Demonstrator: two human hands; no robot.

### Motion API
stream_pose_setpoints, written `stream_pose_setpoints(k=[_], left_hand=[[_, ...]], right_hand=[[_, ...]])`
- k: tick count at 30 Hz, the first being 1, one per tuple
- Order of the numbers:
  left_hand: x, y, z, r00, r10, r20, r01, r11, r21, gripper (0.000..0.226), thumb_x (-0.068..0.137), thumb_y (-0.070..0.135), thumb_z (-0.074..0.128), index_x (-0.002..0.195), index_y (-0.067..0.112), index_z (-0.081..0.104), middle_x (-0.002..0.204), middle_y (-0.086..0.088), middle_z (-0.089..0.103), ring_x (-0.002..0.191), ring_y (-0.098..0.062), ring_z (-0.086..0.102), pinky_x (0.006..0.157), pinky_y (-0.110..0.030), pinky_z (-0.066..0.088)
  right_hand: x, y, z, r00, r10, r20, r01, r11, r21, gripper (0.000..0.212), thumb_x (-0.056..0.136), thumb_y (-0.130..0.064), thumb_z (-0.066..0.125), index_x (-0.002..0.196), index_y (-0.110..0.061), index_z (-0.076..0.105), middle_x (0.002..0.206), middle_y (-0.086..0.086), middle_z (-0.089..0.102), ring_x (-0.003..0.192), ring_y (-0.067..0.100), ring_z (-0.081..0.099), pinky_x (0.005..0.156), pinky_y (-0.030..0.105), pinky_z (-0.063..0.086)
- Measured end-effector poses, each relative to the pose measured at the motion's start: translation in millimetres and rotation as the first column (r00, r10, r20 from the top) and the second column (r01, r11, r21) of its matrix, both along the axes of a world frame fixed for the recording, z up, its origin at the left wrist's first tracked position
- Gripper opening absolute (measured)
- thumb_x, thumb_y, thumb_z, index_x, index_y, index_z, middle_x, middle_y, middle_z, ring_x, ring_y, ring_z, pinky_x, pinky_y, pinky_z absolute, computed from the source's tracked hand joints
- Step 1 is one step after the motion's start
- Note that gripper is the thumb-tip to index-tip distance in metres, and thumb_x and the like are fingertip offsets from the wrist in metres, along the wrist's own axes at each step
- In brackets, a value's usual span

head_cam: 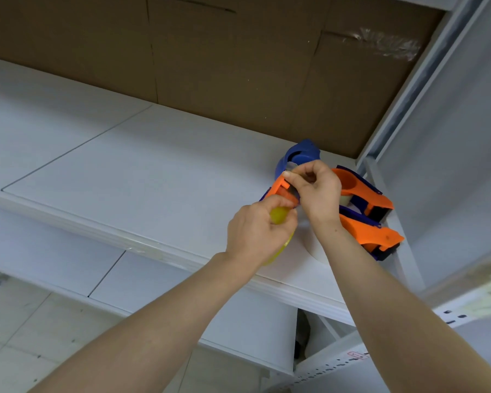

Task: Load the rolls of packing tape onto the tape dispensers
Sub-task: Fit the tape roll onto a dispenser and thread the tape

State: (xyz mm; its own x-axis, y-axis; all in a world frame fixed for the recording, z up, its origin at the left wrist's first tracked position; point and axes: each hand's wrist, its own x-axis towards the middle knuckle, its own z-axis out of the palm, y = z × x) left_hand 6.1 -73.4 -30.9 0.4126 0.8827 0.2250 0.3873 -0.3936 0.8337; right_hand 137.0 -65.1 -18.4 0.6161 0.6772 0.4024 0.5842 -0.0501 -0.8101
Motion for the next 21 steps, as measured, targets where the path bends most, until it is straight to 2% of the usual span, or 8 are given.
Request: stream_pose_setpoints(k=[4, 8, 11, 13, 15, 17, 19, 21], left_hand=[[-1.4, 4.2, 0.4, 1.0, -0.025, 0.009, 0.025, 1.0, -0.011, 0.017, 0.086, 0.037, 0.059, 0.1, 0.035, 0.067, 0.083, 0.0, 0.07, 0.07, -0.023, 0.057, 0.069, -0.033, 0.051], [-3.0, 5.8, -0.8, 1.0, -0.021, 0.008, 0.022, 0.997, -0.071, 0.033, 0.087, 0.041, 0.058, 0.119, 0.035, 0.056, 0.085, 0.003, 0.066, 0.081, -0.023, 0.062, 0.074, -0.032, 0.051], [-7.1, 11.7, -0.8, 0.999, -0.025, 0.042, 0.034, 0.973, -0.229, 0.073, 0.08, 0.051, 0.057, 0.144, 0.029, 0.03, 0.102, -0.003, 0.067, 0.095, -0.025, 0.065, 0.086, -0.041, 0.053], [-13.7, 15.7, 3.0, 0.998, -0.055, 0.027, 0.061, 0.941, -0.334, 0.079, 0.084, 0.047, 0.057, 0.149, 0.024, 0.019, 0.121, -0.006, 0.062, 0.111, -0.024, 0.059, 0.098, -0.038, 0.047], [-21.3, 22.2, 11.9, 0.995, -0.096, -0.038, 0.072, 0.909, -0.411, 0.075, 0.081, 0.044, 0.056, 0.146, 0.016, 0.03, 0.135, -0.007, 0.053, 0.124, -0.023, 0.05, 0.103, -0.03, 0.039], [-25.8, 30.4, 25.9, 0.986, -0.141, -0.088, 0.086, 0.884, -0.459, 0.067, 0.069, 0.047, 0.053, 0.128, 0.014, 0.053, 0.127, -0.01, 0.059, 0.117, -0.027, 0.055, 0.101, -0.038, 0.044], [-27.1, 35.8, 40.2, 0.973, -0.189, -0.132, 0.107, 0.877, -0.469, 0.046, 0.077, 0.048, 0.058, 0.111, 0.017, 0.057, 0.106, -0.004, 0.064, 0.098, -0.023, 0.061, 0.084, -0.036, 0.051], [-26.9, 39.9, 47.4, 0.963, -0.216, -0.16, 0.12, 0.878, -0.463, 0.032, 0.085, 0.05, 0.058, 0.102, 0.024, 0.052, 0.092, 0.003, 0.06, 0.084, -0.016, 0.059, 0.067, -0.025, 0.047]], right_hand=[[5.9, 2.9, -5.8, 0.996, 0.028, -0.08, -0.029, 0.999, -0.015, 0.014, 0.08, -0.023, 0.071, 0.083, -0.013, 0.062, 0.076, -0.006, 0.061, 0.079, 0.014, 0.059, 0.076, 0.029, 0.052], [14.6, 5.1, -8.9, 0.977, 0.069, -0.204, -0.088, 0.993, -0.084, 0.023, 0.082, -0.034, 0.068, 0.085, -0.012, 0.064, 0.081, 0.004, 0.064, 0.078, 0.018, 0.062, 0.075, 0.035, 0.055], [13.7, 8.8, -1.5, 0.967, 0.128, -0.222, -0.159, 0.979, -0.13, 0.024, 0.085, -0.033, 0.066, 0.087, -0.01, 0.061, 0.081, 0.007, 0.063, 0.074, 0.015, 0.06, 0.068, 0.026, 0.052], [9.3, 11.4, 3.4, 0.974, 0.148, -0.172, -0.168, 0.98, -0.107, 0.019, 0.084, -0.029, 0.068, 0.08, -0.014, 0.058, 0.077, 0.004, 0.062, 0.072, 0.014, 0.059, 0.068, 0.027, 0.05], [1.1, 12.6, 7.1, 0.983, 0.144, -0.115, -0.153, 0.985, -0.073, 0.018, 0.082, -0.027, 0.07, 0.077, -0.016, 0.057, 0.074, -0.002, 0.061, 0.073, 0.014, 0.059, 0.071, 0.028, 0.05], [-9.8, 12.8, 10.9, 0.986, 0.145, -0.078, -0.147, 0.989, -0.027, 0.017, 0.082, -0.026, 0.071, 0.079, -0.016, 0.057, 0.074, -0.003, 0.061, 0.075, 0.013, 0.06, 0.072, 0.027, 0.051], [-20.2, 13.3, 16.6, 0.986, 0.161, -0.045, -0.161, 0.987, 0.011, 0.017, 0.081, -0.026, 0.071, 0.081, -0.015, 0.058, 0.075, -0.005, 0.061, 0.078, 0.012, 0.061, 0.072, 0.024, 0.05], [-26.7, 14.7, 23.2, 0.986, 0.165, -0.031, -0.165, 0.986, 0.02, 0.018, 0.08, -0.027, 0.072, 0.082, -0.013, 0.06, 0.075, -0.007, 0.06, 0.079, 0.012, 0.061, 0.072, 0.023, 0.049]])
